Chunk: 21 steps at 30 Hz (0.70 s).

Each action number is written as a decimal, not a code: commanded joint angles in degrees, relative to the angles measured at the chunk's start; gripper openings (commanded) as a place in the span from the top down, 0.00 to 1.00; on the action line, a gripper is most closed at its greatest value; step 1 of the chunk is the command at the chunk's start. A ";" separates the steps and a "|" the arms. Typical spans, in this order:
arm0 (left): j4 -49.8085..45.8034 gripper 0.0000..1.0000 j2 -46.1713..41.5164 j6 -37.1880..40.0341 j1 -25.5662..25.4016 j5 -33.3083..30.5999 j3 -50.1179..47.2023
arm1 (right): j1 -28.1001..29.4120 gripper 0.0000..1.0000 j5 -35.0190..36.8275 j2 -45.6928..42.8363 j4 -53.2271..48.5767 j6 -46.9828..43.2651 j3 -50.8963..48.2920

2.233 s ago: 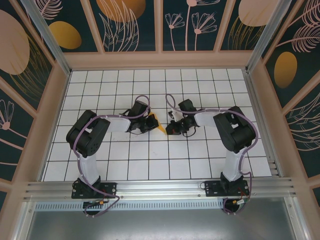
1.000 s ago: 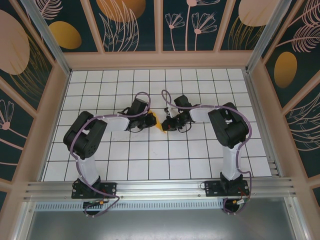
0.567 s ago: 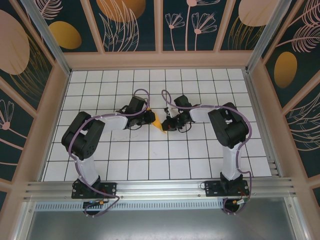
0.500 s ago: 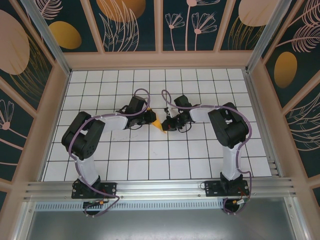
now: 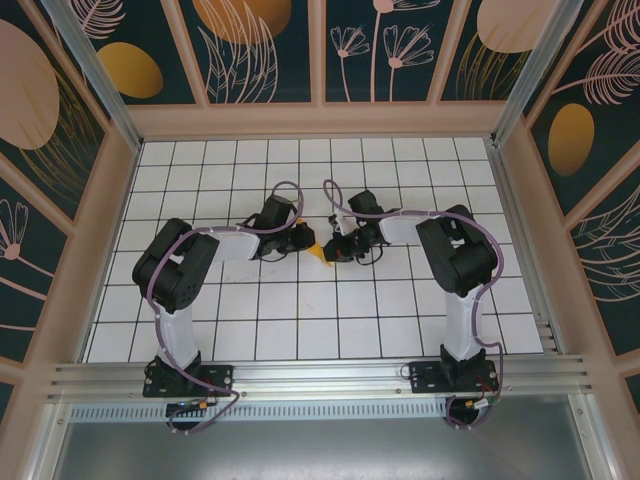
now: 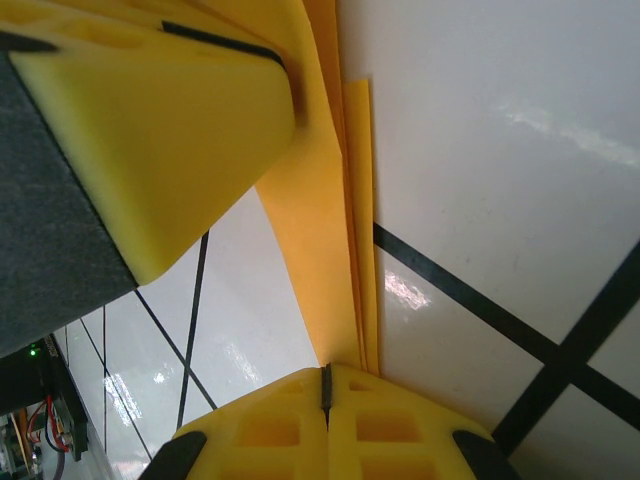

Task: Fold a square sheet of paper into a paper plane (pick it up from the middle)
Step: Fold the wing for the fifth time at the center of the table.

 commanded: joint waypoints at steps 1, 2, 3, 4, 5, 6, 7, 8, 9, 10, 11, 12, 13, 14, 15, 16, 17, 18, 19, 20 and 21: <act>-2.00 0.86 0.88 0.79 0.36 -2.84 0.38 | -0.54 1.00 5.86 3.63 -5.80 -0.50 -1.80; -2.21 0.87 0.93 0.87 0.37 -3.43 0.35 | -0.56 1.00 5.94 3.66 -5.80 -0.49 -1.80; -2.50 0.87 1.05 1.05 0.38 -3.92 0.35 | -0.56 1.00 5.99 3.61 -5.88 -0.49 -1.80; -2.75 0.87 1.12 1.18 0.37 -4.29 0.44 | -0.53 1.00 6.03 3.72 -5.89 -0.49 -1.80; -2.92 0.87 1.19 1.27 0.52 -4.66 0.43 | -0.56 1.00 6.03 3.75 -6.10 -0.58 -1.80; -2.98 0.87 1.26 1.37 0.47 -5.02 0.35 | -0.56 1.00 6.12 3.87 -6.11 -0.58 -1.80; -3.07 0.87 1.44 1.37 0.54 -5.17 0.35 | -0.51 1.00 6.23 3.83 -6.26 -0.66 -1.89; -3.14 0.87 1.58 1.50 0.64 -5.36 0.35 | -0.55 1.00 6.36 3.89 -6.37 -0.62 -1.87; -3.29 0.87 1.77 1.48 0.77 -5.54 0.43 | -0.56 1.00 6.53 3.96 -6.46 -0.75 -1.89; -3.46 0.87 1.92 1.34 0.82 -5.83 0.36 | -0.55 1.00 6.79 3.98 -6.63 -0.76 -1.89; -3.62 0.87 1.93 1.28 0.89 -6.27 0.31 | -0.54 1.00 6.99 3.99 -6.68 -0.83 -1.98; -3.77 0.87 1.87 1.29 1.01 -6.62 0.16 | -0.62 1.00 7.23 4.04 -6.78 -0.83 -2.06; -3.82 0.87 1.77 1.23 1.15 -7.01 0.09 | -0.64 1.00 7.29 4.00 -6.83 -0.78 -2.15; -3.95 0.87 1.58 1.16 1.32 -7.41 0.02 | -0.64 1.00 7.43 3.99 -6.86 -0.79 -2.24; -4.20 0.87 1.42 0.97 1.57 -7.93 0.07 | -0.64 1.00 7.50 3.99 -6.86 -0.81 -2.39; -4.34 0.87 1.32 0.87 1.89 -8.25 0.09 | -0.69 1.00 7.52 4.04 -6.88 -0.74 -2.50; -4.62 0.87 1.23 0.71 2.21 -8.66 0.04 | -0.73 1.00 7.58 4.03 -6.86 -0.74 -2.59; -4.91 0.87 1.14 0.33 2.58 -9.15 0.02 | -0.73 1.00 7.72 4.01 -6.86 -0.71 -2.76; -4.96 0.87 1.10 0.07 2.95 -9.53 0.08 | -0.73 1.00 7.92 4.02 -6.85 -0.74 -2.85; -4.92 0.87 1.11 -0.21 3.41 -9.81 -1.27 | -0.79 1.00 8.09 4.03 -6.95 -0.71 -2.94; -5.05 0.87 1.11 -0.64 3.90 -10.35 -1.57 | -0.82 1.00 8.18 4.02 -6.95 -0.75 -3.01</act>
